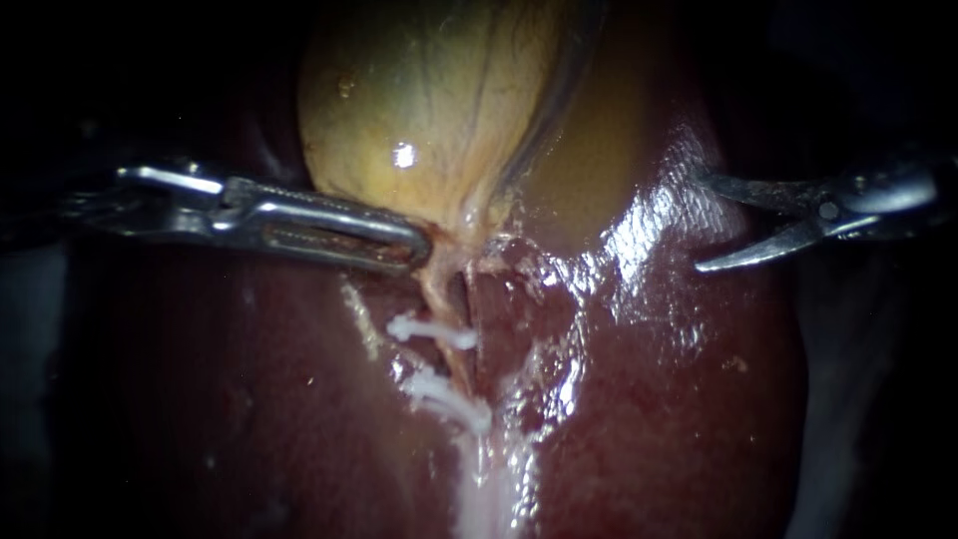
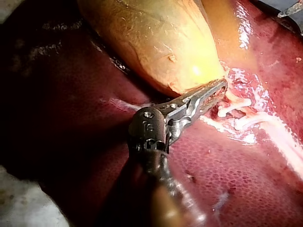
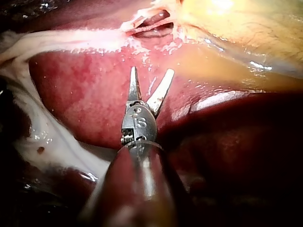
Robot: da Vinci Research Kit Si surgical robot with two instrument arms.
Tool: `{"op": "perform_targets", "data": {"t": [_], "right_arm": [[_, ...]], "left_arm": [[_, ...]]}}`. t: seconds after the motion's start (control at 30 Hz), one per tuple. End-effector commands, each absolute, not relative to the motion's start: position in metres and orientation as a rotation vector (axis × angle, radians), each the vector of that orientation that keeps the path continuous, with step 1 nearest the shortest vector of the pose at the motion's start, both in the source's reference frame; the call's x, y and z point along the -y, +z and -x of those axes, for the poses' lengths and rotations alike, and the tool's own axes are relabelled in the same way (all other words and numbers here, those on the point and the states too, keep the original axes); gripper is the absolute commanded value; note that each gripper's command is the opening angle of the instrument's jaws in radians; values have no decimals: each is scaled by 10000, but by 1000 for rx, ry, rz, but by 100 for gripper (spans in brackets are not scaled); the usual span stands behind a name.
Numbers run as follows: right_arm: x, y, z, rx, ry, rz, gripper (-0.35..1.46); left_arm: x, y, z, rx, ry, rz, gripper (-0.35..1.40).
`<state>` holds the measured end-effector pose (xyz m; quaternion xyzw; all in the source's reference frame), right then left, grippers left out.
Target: Go to the cutting position left tube
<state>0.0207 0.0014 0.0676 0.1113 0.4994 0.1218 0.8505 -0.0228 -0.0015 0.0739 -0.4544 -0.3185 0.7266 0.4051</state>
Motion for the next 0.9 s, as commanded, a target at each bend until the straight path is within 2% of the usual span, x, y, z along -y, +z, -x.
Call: {"op": "perform_targets", "data": {"t": [0.03, 0.53, 0.9], "right_arm": [[-15, 676, -207, -1052, 257, -235, 145], [-9, 670, -210, -1061, 250, -233, 145], [15, 669, -249, -1065, 235, -265, 143]], "left_arm": [[15, 736, 225, 805, 1830, 1151, -35], [20, 722, 216, 797, 1813, 1147, -35], [20, 723, 215, 794, 1812, 1146, -35]]}}
